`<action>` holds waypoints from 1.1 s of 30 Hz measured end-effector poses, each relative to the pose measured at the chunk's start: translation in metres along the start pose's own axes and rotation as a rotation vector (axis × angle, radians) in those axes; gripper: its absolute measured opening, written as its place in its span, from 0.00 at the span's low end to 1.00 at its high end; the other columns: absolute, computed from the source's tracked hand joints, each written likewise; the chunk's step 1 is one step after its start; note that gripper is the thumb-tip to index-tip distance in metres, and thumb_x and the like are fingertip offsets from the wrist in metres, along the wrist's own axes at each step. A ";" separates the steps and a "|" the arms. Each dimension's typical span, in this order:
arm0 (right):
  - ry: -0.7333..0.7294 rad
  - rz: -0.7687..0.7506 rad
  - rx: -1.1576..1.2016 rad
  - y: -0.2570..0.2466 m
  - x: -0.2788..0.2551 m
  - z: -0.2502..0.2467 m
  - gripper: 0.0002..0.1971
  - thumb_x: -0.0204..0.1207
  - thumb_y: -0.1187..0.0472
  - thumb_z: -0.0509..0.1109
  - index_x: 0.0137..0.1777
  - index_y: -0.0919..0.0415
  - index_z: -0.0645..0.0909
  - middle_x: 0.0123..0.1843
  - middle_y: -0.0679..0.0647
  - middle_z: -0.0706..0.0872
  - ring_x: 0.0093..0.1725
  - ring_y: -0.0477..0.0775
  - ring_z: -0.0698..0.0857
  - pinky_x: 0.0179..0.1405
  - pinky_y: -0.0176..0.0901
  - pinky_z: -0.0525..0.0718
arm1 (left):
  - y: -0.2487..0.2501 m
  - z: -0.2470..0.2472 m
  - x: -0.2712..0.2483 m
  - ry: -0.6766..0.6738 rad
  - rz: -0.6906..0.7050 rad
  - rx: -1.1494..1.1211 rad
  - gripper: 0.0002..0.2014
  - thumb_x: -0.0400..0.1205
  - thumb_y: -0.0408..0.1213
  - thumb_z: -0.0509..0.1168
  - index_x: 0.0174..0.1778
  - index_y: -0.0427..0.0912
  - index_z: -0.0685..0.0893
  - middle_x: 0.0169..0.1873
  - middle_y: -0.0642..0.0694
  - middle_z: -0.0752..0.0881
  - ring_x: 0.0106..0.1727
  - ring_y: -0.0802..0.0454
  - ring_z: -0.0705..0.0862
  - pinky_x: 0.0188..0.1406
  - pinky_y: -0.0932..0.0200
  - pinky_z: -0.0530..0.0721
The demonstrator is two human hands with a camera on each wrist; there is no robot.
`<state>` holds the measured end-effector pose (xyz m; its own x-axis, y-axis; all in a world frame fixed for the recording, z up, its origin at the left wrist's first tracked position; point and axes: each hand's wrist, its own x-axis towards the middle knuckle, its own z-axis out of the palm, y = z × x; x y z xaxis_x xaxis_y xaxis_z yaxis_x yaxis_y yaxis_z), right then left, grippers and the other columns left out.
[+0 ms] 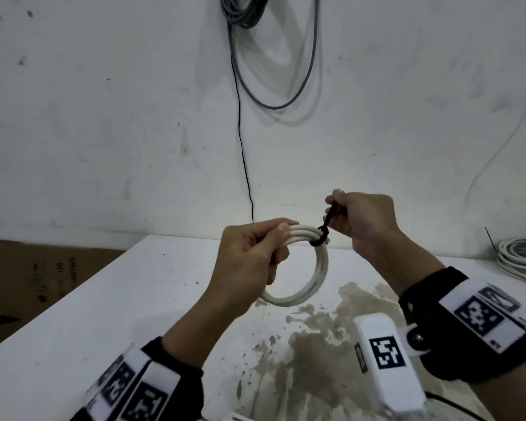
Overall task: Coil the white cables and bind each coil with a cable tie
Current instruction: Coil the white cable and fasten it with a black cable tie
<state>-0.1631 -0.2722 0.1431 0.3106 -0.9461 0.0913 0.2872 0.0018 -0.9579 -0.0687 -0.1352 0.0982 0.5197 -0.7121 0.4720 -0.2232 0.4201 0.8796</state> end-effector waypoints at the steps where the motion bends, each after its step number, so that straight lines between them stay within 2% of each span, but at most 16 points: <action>1: -0.018 -0.020 0.011 -0.001 0.000 0.000 0.10 0.77 0.70 0.68 0.33 0.69 0.80 0.32 0.58 0.84 0.25 0.52 0.81 0.21 0.36 0.84 | 0.000 0.001 0.004 0.004 -0.034 -0.024 0.12 0.83 0.29 0.60 0.43 0.38 0.90 0.16 0.49 0.73 0.16 0.57 0.62 0.15 0.69 0.62; 6: -0.136 -0.114 -0.006 -0.012 -0.007 -0.001 0.09 0.77 0.69 0.69 0.35 0.70 0.80 0.34 0.58 0.83 0.19 0.50 0.83 0.22 0.38 0.85 | 0.003 0.001 0.008 0.011 -0.133 -0.095 0.12 0.84 0.29 0.59 0.42 0.35 0.88 0.15 0.51 0.69 0.16 0.58 0.59 0.14 0.69 0.59; 10: -0.170 -0.154 -0.071 -0.011 -0.012 0.003 0.10 0.78 0.66 0.68 0.35 0.70 0.81 0.33 0.58 0.83 0.19 0.49 0.84 0.22 0.36 0.83 | 0.006 0.005 0.007 -0.005 -0.161 -0.167 0.12 0.83 0.29 0.58 0.41 0.35 0.87 0.16 0.50 0.67 0.16 0.59 0.58 0.14 0.70 0.57; 12: -0.161 -0.270 -0.255 -0.006 -0.014 0.003 0.13 0.79 0.62 0.68 0.35 0.69 0.83 0.28 0.56 0.81 0.18 0.46 0.81 0.21 0.35 0.81 | 0.006 0.007 0.006 -0.024 -0.158 -0.173 0.13 0.84 0.29 0.58 0.41 0.35 0.88 0.16 0.51 0.67 0.16 0.60 0.58 0.14 0.71 0.58; 14: -0.111 -0.449 -0.515 -0.001 -0.013 0.003 0.15 0.79 0.61 0.66 0.35 0.71 0.84 0.23 0.54 0.81 0.16 0.41 0.78 0.22 0.33 0.78 | 0.005 0.008 0.004 -0.033 -0.148 -0.159 0.13 0.84 0.30 0.58 0.41 0.35 0.88 0.16 0.52 0.68 0.15 0.60 0.59 0.13 0.70 0.60; 15: -0.085 -0.526 -0.617 0.001 -0.012 0.003 0.17 0.80 0.62 0.64 0.35 0.74 0.83 0.24 0.55 0.82 0.17 0.42 0.80 0.24 0.34 0.79 | 0.004 0.009 0.003 -0.033 -0.142 -0.136 0.13 0.84 0.30 0.58 0.42 0.35 0.88 0.16 0.52 0.68 0.15 0.60 0.59 0.13 0.70 0.60; 16: -0.072 -0.583 -0.697 0.003 -0.011 0.004 0.17 0.80 0.62 0.62 0.37 0.77 0.81 0.27 0.58 0.84 0.22 0.45 0.83 0.29 0.39 0.83 | 0.003 0.009 0.002 -0.029 -0.134 -0.103 0.13 0.84 0.30 0.58 0.42 0.36 0.88 0.15 0.52 0.69 0.16 0.60 0.60 0.13 0.70 0.60; 18: -0.051 -0.646 -0.786 0.007 -0.009 0.005 0.17 0.82 0.61 0.58 0.41 0.75 0.78 0.36 0.63 0.86 0.34 0.62 0.86 0.39 0.53 0.84 | 0.001 0.010 0.001 -0.023 -0.113 -0.038 0.12 0.84 0.30 0.59 0.43 0.36 0.88 0.15 0.53 0.70 0.16 0.59 0.60 0.14 0.69 0.61; 19: -0.030 -0.657 -0.782 0.008 -0.010 0.006 0.16 0.83 0.61 0.56 0.43 0.73 0.78 0.38 0.61 0.85 0.37 0.64 0.85 0.39 0.52 0.82 | 0.000 0.011 0.000 -0.024 -0.104 -0.021 0.12 0.84 0.31 0.59 0.43 0.37 0.88 0.15 0.54 0.70 0.16 0.59 0.60 0.15 0.69 0.61; 22: 0.050 -0.685 -0.702 0.010 -0.016 0.010 0.12 0.84 0.64 0.53 0.48 0.70 0.76 0.41 0.53 0.80 0.40 0.57 0.80 0.38 0.42 0.71 | -0.003 0.015 -0.001 -0.006 -0.073 0.016 0.12 0.84 0.31 0.59 0.44 0.37 0.88 0.15 0.55 0.71 0.16 0.59 0.62 0.15 0.68 0.62; 24: 0.065 -0.661 -0.631 0.013 -0.015 0.012 0.12 0.83 0.65 0.53 0.45 0.69 0.76 0.39 0.53 0.79 0.39 0.59 0.80 0.38 0.43 0.72 | -0.005 0.017 -0.002 0.009 -0.047 0.031 0.12 0.84 0.32 0.59 0.44 0.37 0.88 0.14 0.55 0.71 0.15 0.60 0.62 0.16 0.68 0.63; 26: 0.054 -0.496 -0.584 0.018 -0.012 0.011 0.15 0.82 0.66 0.53 0.45 0.78 0.77 0.34 0.58 0.78 0.36 0.61 0.80 0.37 0.46 0.75 | -0.007 0.018 -0.004 0.003 0.002 0.056 0.12 0.84 0.31 0.60 0.43 0.36 0.88 0.13 0.56 0.72 0.15 0.60 0.63 0.16 0.70 0.63; 28: 0.021 -0.406 -0.573 0.022 -0.012 0.011 0.16 0.81 0.68 0.53 0.50 0.84 0.76 0.33 0.62 0.76 0.35 0.59 0.76 0.34 0.45 0.72 | -0.008 0.020 -0.008 -0.005 0.054 0.112 0.11 0.83 0.30 0.60 0.41 0.37 0.88 0.13 0.58 0.75 0.14 0.60 0.68 0.17 0.74 0.65; 31: 0.036 -0.593 -0.671 0.022 -0.018 0.017 0.12 0.83 0.65 0.53 0.48 0.71 0.76 0.39 0.55 0.79 0.38 0.57 0.79 0.36 0.43 0.69 | -0.011 0.024 -0.012 -0.004 0.072 0.172 0.12 0.83 0.30 0.60 0.41 0.40 0.89 0.15 0.58 0.78 0.15 0.61 0.71 0.18 0.74 0.68; 33: 0.034 -0.583 -0.623 0.019 -0.019 0.018 0.12 0.83 0.65 0.53 0.46 0.69 0.77 0.39 0.57 0.81 0.40 0.60 0.83 0.37 0.44 0.73 | -0.013 0.023 -0.013 0.012 -0.005 0.096 0.11 0.84 0.32 0.60 0.42 0.40 0.89 0.14 0.57 0.75 0.14 0.60 0.66 0.16 0.71 0.65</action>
<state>-0.1468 -0.2481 0.1279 0.2376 -0.7500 0.6173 -0.1613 -0.6571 -0.7364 -0.0913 -0.1444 0.0821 0.5306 -0.7071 0.4674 -0.2980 0.3607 0.8838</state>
